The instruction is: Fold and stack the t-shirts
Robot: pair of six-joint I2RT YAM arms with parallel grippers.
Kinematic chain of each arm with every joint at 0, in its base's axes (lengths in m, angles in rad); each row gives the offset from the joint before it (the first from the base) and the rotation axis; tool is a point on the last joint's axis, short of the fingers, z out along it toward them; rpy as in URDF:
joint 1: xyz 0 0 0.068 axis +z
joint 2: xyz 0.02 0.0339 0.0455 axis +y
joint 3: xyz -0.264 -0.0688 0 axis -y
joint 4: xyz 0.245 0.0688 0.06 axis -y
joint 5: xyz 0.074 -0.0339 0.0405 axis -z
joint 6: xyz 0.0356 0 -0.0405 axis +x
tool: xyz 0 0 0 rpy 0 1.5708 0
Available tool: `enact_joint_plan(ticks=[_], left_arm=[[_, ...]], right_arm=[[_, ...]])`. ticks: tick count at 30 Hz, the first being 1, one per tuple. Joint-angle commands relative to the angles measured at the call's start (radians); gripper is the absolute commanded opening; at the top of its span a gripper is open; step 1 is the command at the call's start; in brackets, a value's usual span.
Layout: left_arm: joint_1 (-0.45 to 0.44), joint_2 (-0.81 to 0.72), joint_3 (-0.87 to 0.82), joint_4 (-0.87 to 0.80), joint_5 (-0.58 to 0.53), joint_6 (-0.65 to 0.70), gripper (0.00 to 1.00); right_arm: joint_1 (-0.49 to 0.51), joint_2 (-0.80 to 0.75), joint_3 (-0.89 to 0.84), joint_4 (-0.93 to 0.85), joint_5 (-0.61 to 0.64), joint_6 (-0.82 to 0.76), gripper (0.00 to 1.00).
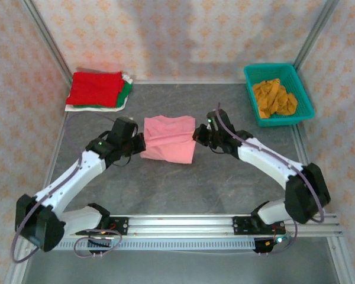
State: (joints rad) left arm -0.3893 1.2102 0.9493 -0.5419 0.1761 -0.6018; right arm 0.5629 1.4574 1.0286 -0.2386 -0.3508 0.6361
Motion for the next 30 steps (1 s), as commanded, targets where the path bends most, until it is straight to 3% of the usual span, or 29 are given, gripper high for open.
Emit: enact_joint_plan(ticks=[1, 8, 21, 26, 27, 28, 29, 30], left_arm=[[0.054, 0.090, 0.060, 0.034, 0.019, 0.054, 0.00], [0.111, 0.238, 0.145, 0.090, 0.059, 0.045, 0.00], [0.134, 0.417, 0.394, 0.025, 0.075, 0.132, 0.00], [0.156, 0.552, 0.540, 0.003, 0.075, 0.154, 0.00], [0.158, 0.584, 0.571, -0.005, 0.069, 0.162, 0.03], [0.163, 0.622, 0.612, -0.016, 0.054, 0.168, 0.18], [0.169, 0.660, 0.656, -0.031, 0.029, 0.171, 0.37], [0.176, 0.691, 0.694, -0.042, 0.011, 0.172, 0.49]], right_arm=[[-0.023, 0.089, 0.113, -0.041, 0.015, -0.092, 0.00], [-0.071, 0.256, 0.272, -0.056, -0.027, -0.124, 0.00], [-0.154, 0.366, 0.418, -0.071, -0.045, -0.158, 0.00], [-0.173, 0.484, 0.556, -0.099, -0.068, -0.174, 0.00], [-0.173, 0.512, 0.583, -0.100, -0.072, -0.175, 0.02], [-0.174, 0.544, 0.616, -0.108, -0.071, -0.175, 0.08], [-0.179, 0.581, 0.653, -0.119, -0.073, -0.174, 0.23], [-0.184, 0.615, 0.690, -0.138, -0.074, -0.175, 0.33]])
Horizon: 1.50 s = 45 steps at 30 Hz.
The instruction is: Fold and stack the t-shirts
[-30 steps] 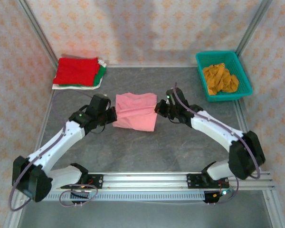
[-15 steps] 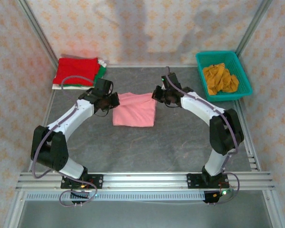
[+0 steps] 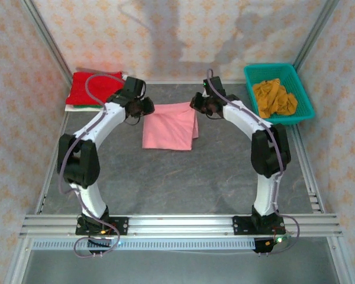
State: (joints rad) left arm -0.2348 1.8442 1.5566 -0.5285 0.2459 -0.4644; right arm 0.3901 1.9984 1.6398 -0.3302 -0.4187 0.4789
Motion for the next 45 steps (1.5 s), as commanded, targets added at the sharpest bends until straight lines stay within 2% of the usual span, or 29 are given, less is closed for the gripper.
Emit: enact_joint_plan(ticks=[1, 3, 6, 9, 11, 14, 18, 22, 28, 32, 35, 42, 45], left_arm=[[0.030, 0.115, 0.129, -0.065, -0.078, 0.034, 0.56], [0.047, 0.191, 0.224, -0.106, -0.125, 0.033, 0.67], [0.048, 0.222, 0.315, -0.182, -0.194, 0.029, 0.70], [0.003, 0.075, 0.130, -0.062, -0.250, 0.014, 0.69], [-0.046, -0.047, -0.045, 0.071, -0.259, 0.016, 0.66], [-0.080, -0.096, -0.240, 0.200, -0.196, -0.013, 0.59], [-0.061, -0.065, -0.355, 0.225, -0.184, -0.062, 0.59], [-0.036, -0.022, -0.397, 0.254, -0.150, -0.062, 0.59], [-0.016, 0.024, -0.362, 0.245, -0.123, -0.046, 0.65], [-0.014, 0.059, -0.312, 0.253, -0.091, -0.024, 0.71], [-0.016, 0.129, -0.257, 0.239, -0.082, -0.017, 0.71], [-0.017, 0.215, -0.191, 0.219, -0.079, -0.028, 0.73], [-0.023, 0.240, -0.182, 0.240, -0.057, -0.026, 0.66]], right_arm=[[-0.019, 0.108, 0.128, -0.075, 0.000, -0.017, 0.38], [-0.036, 0.155, 0.202, -0.116, 0.002, -0.015, 0.45], [-0.039, 0.135, 0.234, -0.163, -0.003, -0.029, 0.50], [-0.006, 0.006, 0.086, -0.104, -0.011, -0.051, 0.50], [0.032, -0.078, -0.053, -0.023, -0.025, -0.061, 0.45], [0.083, -0.113, -0.218, 0.102, -0.099, -0.025, 0.33], [0.098, -0.068, -0.315, 0.176, -0.081, 0.004, 0.24], [0.098, 0.019, -0.311, 0.162, -0.048, -0.021, 0.21], [0.095, 0.049, -0.310, 0.167, -0.035, -0.020, 0.20], [0.095, -0.009, -0.307, 0.171, -0.048, -0.026, 0.27], [0.095, -0.063, -0.317, 0.174, -0.052, -0.027, 0.32], [0.092, -0.153, -0.350, 0.178, -0.074, -0.023, 0.33], [0.086, -0.167, -0.360, 0.175, -0.076, -0.022, 0.33]])
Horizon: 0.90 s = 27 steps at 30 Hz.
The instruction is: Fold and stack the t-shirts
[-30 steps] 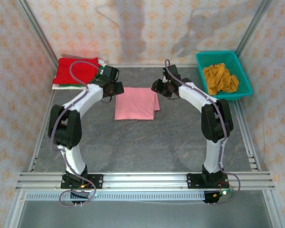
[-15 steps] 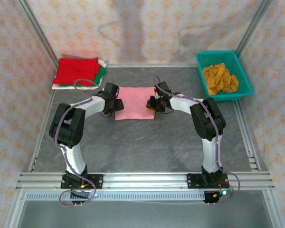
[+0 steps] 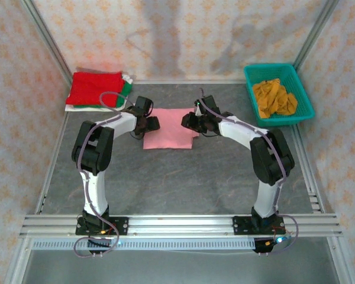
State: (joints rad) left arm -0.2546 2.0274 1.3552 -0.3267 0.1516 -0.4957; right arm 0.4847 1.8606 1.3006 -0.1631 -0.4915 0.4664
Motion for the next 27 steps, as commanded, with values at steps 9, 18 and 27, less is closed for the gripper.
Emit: enact_joint_plan(ticks=[9, 18, 27], left_arm=[[-0.008, 0.117, 0.064, 0.047, 0.055, 0.036, 0.03], [0.031, 0.027, 0.200, -0.110, -0.114, 0.225, 0.00], [0.067, -0.024, 0.367, -0.096, -0.346, 0.512, 0.00]], right_arm=[[-0.036, -0.035, -0.044, -0.005, 0.002, -0.013, 0.33], [-0.063, -0.054, -0.062, -0.021, -0.027, -0.059, 0.36], [-0.026, -0.115, -0.079, -0.015, -0.072, -0.197, 0.62]])
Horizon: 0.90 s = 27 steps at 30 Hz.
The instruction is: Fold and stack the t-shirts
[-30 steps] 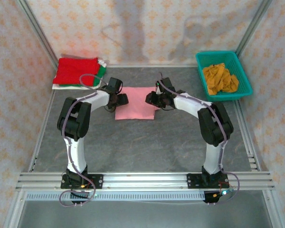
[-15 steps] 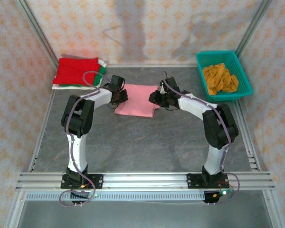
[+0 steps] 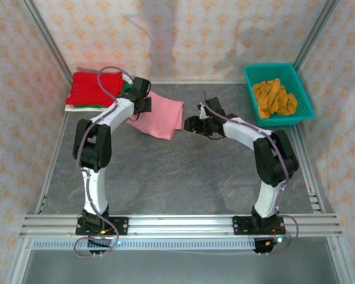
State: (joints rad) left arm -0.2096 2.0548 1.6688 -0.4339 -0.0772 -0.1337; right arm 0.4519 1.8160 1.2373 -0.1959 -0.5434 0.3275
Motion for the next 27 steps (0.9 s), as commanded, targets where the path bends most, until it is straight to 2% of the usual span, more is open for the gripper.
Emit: enact_joint_plan(ticks=[1, 4, 7, 11, 18, 21, 27], left_arm=[[0.028, -0.047, 0.075, 0.016, -0.119, 0.185, 0.00], [0.057, -0.007, 0.156, 0.031, -0.130, 0.285, 0.00], [0.103, 0.065, 0.315, -0.037, -0.102, 0.327, 0.00], [0.153, 0.140, 0.505, -0.123, -0.052, 0.333, 0.00], [0.217, 0.329, 0.931, -0.353, 0.044, 0.319, 0.00], [0.249, 0.355, 1.012, -0.376, 0.070, 0.303, 0.00], [0.308, 0.325, 1.016, -0.346, 0.149, 0.256, 0.00]], right_arm=[[0.007, -0.074, -0.017, 0.013, -0.021, -0.060, 0.62], [0.007, -0.080, -0.011, -0.017, -0.024, -0.069, 0.62], [0.007, -0.082, -0.007, -0.051, -0.024, -0.074, 0.62], [0.007, -0.098, -0.027, -0.062, -0.022, -0.061, 0.63], [0.007, -0.134, -0.068, -0.044, -0.037, -0.021, 0.66], [0.007, -0.144, -0.072, -0.048, -0.016, -0.006, 0.67], [0.007, -0.150, -0.060, -0.074, 0.003, -0.002, 0.67]])
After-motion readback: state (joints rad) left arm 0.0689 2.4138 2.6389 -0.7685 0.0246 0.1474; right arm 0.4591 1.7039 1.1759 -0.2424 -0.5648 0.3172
